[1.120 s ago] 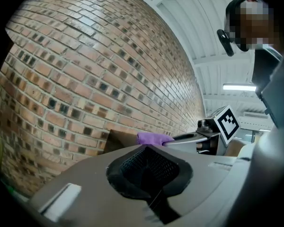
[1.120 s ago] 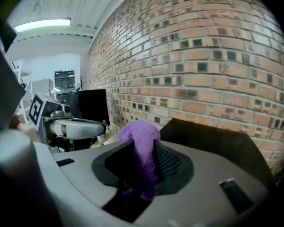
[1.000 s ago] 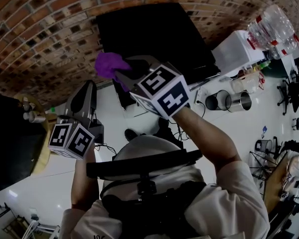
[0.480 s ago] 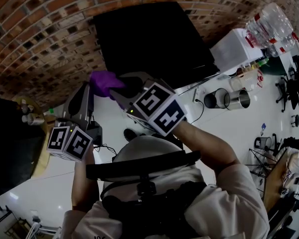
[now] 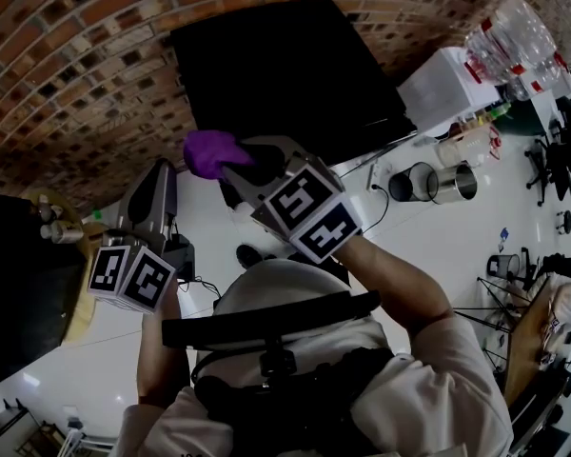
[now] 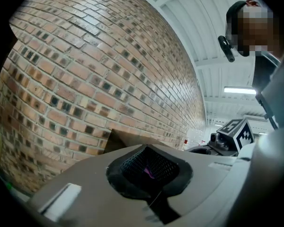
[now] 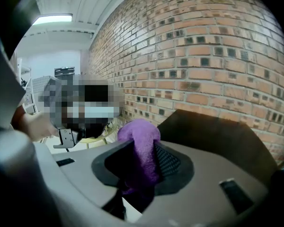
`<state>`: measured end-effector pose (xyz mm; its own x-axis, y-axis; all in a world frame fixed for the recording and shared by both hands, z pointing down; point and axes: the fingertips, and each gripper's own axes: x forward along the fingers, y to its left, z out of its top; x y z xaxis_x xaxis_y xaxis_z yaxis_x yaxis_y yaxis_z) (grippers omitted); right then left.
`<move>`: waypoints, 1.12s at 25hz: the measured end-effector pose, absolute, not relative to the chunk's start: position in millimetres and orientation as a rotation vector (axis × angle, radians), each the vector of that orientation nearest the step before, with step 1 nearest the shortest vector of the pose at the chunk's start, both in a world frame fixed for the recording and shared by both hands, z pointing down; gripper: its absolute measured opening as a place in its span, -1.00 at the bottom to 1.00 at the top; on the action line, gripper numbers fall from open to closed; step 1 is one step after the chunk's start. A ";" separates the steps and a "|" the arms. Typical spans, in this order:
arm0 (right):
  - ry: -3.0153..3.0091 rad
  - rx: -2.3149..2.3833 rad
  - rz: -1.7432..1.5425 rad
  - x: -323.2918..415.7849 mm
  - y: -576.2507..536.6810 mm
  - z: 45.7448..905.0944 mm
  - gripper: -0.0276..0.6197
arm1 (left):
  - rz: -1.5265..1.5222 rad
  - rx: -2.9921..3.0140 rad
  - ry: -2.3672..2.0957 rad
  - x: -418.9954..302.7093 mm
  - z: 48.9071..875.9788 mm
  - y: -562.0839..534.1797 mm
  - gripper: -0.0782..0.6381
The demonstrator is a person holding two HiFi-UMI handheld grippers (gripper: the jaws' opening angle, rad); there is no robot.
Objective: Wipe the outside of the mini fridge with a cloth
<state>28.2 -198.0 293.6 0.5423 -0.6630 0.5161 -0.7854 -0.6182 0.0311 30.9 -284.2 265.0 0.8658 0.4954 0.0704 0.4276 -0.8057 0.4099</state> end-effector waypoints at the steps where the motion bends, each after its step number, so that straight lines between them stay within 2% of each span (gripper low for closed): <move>1: -1.201 2.532 0.682 29.3 -194.2 293.4 -0.53 | 0.245 2.654 0.689 30.6 264.3 -282.9 -0.76; 28: -0.918 2.638 0.652 55.5 -52.5 291.0 -0.53 | 0.236 2.675 0.796 56.3 236.5 -199.3 -0.76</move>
<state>55.5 -52.5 291.0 0.6976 -0.5165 0.4966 -0.6391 -0.7618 0.1055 56.3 -199.3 236.5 0.8294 0.5553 0.0610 0.4990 -0.7855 0.3659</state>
